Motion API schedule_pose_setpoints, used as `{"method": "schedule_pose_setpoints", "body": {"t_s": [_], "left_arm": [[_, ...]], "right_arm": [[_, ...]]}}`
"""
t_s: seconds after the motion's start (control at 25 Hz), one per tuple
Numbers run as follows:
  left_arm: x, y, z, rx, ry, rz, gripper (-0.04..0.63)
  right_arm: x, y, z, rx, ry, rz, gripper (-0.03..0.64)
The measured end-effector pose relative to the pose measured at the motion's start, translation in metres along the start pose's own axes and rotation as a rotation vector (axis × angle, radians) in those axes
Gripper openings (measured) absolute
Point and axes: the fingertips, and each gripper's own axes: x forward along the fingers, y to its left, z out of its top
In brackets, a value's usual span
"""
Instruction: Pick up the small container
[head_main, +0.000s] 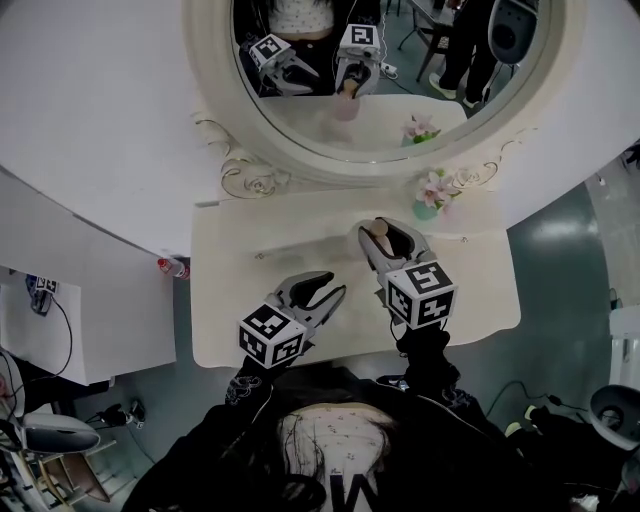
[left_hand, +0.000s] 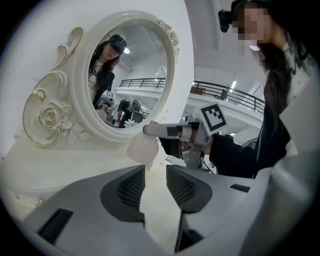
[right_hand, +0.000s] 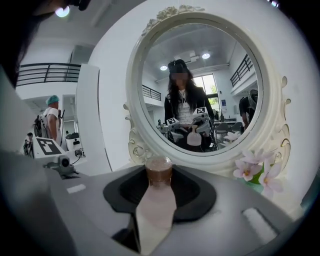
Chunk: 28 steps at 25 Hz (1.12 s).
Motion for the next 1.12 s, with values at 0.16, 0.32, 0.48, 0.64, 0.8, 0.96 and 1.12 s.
{"method": "schedule_pose_setpoints", "body": {"t_s": [0.16, 0.32, 0.48, 0.64, 0.8, 0.96, 1.12], "left_arm": [[0.002, -0.008, -0.008, -0.012, 0.021, -0.009, 0.146], [0.002, -0.019, -0.015, -0.018, 0.04, -0.016, 0.186], [-0.002, -0.03, -0.018, -0.026, 0.041, -0.025, 0.21], [-0.007, -0.045, -0.021, -0.024, 0.038, -0.04, 0.221], [-0.011, -0.059, -0.026, -0.013, 0.033, -0.053, 0.225], [-0.017, -0.077, -0.029, -0.001, 0.02, -0.071, 0.225], [-0.022, -0.096, -0.039, 0.019, 0.034, -0.079, 0.225]], "right_arm": [[-0.018, 0.018, 0.011, -0.016, -0.028, 0.031, 0.147], [-0.038, 0.036, 0.018, -0.028, -0.052, 0.058, 0.147], [-0.057, 0.057, 0.023, -0.034, -0.071, 0.086, 0.147], [-0.074, 0.079, 0.018, -0.034, -0.076, 0.115, 0.147], [-0.087, 0.097, 0.008, -0.038, -0.073, 0.139, 0.147], [-0.103, 0.11, -0.001, -0.038, -0.073, 0.14, 0.147], [-0.123, 0.115, -0.009, -0.027, -0.081, 0.127, 0.147]]}}
